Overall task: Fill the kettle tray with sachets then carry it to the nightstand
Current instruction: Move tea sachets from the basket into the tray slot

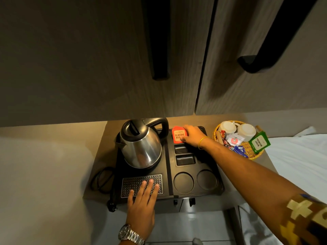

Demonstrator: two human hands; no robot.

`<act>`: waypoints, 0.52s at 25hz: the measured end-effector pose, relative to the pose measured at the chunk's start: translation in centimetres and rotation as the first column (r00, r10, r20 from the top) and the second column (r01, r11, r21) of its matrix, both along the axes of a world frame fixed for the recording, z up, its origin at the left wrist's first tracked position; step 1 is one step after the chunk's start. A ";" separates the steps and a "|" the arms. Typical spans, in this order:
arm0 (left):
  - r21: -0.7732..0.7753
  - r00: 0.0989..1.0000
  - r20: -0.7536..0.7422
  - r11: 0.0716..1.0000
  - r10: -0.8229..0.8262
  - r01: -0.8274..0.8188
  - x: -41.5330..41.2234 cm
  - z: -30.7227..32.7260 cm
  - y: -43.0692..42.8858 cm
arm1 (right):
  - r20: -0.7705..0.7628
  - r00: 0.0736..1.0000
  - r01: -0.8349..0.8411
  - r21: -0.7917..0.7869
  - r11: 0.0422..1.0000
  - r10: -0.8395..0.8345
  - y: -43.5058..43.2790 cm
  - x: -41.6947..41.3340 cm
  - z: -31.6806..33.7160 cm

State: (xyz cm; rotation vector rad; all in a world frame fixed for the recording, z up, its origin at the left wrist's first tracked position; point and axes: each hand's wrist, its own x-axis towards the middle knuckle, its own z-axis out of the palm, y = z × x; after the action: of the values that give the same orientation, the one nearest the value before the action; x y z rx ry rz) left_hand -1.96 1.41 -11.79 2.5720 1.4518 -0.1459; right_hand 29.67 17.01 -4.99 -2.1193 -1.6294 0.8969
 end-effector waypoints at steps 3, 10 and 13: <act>0.000 1.000 0.006 1.000 0.016 -0.016 0.1 0.4 0.0 | -0.016 1.000 0.006 0.027 1.000 -0.006 -0.5 -0.2 -0.7; 0.029 0.999 0.027 0.999 0.027 -0.028 0.1 0.0 0.0 | 0.103 0.972 0.166 0.336 0.927 -0.211 -3.2 2.8 1.1; 0.037 0.998 0.055 0.999 0.006 -0.008 0.2 -0.1 0.2 | 0.113 0.845 0.366 0.591 0.719 -0.523 -7.3 7.5 1.9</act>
State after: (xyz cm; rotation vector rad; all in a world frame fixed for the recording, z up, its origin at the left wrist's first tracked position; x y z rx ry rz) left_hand -1.73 1.60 -11.86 2.5785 1.4580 -0.0477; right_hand 37.14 9.72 -3.10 -2.1061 -1.1740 -0.0405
